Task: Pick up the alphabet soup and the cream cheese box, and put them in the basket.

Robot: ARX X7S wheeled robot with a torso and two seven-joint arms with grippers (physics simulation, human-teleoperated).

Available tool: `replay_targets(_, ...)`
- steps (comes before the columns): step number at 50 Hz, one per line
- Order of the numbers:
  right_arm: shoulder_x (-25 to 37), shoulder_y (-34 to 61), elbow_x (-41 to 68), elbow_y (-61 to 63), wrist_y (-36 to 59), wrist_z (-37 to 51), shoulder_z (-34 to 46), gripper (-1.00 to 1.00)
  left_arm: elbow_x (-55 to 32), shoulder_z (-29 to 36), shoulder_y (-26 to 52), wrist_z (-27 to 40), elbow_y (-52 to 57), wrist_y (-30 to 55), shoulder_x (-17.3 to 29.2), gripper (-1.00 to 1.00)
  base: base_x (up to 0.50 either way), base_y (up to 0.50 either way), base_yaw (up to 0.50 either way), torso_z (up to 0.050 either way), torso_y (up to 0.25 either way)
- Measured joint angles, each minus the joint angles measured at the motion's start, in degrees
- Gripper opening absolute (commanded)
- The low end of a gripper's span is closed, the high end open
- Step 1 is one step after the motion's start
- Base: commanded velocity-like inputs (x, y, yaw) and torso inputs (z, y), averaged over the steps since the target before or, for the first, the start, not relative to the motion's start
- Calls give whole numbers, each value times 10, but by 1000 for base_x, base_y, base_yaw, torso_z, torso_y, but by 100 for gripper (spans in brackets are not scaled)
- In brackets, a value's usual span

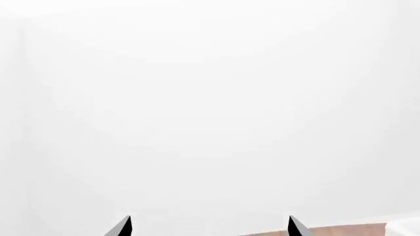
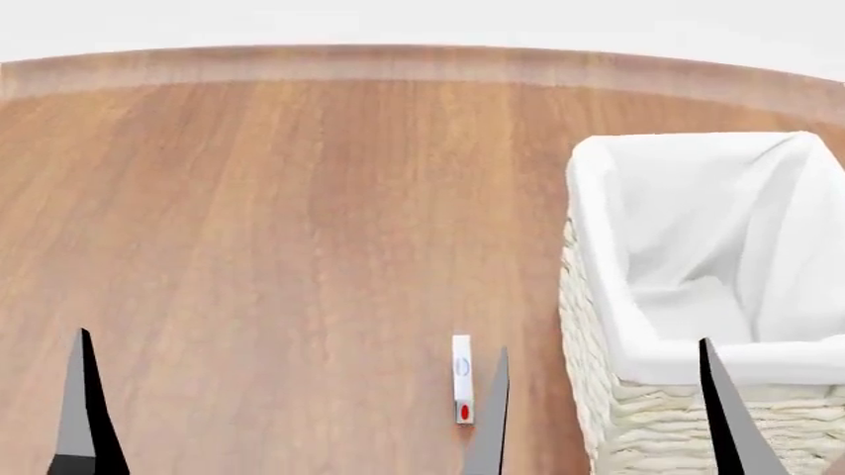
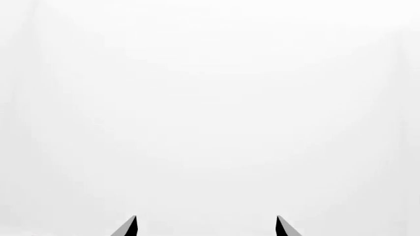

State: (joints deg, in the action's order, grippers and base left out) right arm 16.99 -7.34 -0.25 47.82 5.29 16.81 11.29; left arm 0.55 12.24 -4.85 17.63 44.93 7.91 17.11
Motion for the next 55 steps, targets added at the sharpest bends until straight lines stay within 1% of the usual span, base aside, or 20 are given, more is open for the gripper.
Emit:
replay_targets(47,9,3,-1,2,1,12,12,100,-9,3,-2,16,3,-1,14,100,0,0,0,0,-173)
replay_targets(55,9,5,-2,1,7,17,11,100,-15,2,-3,19,1,-6,15,100,0,0,0,0,0)
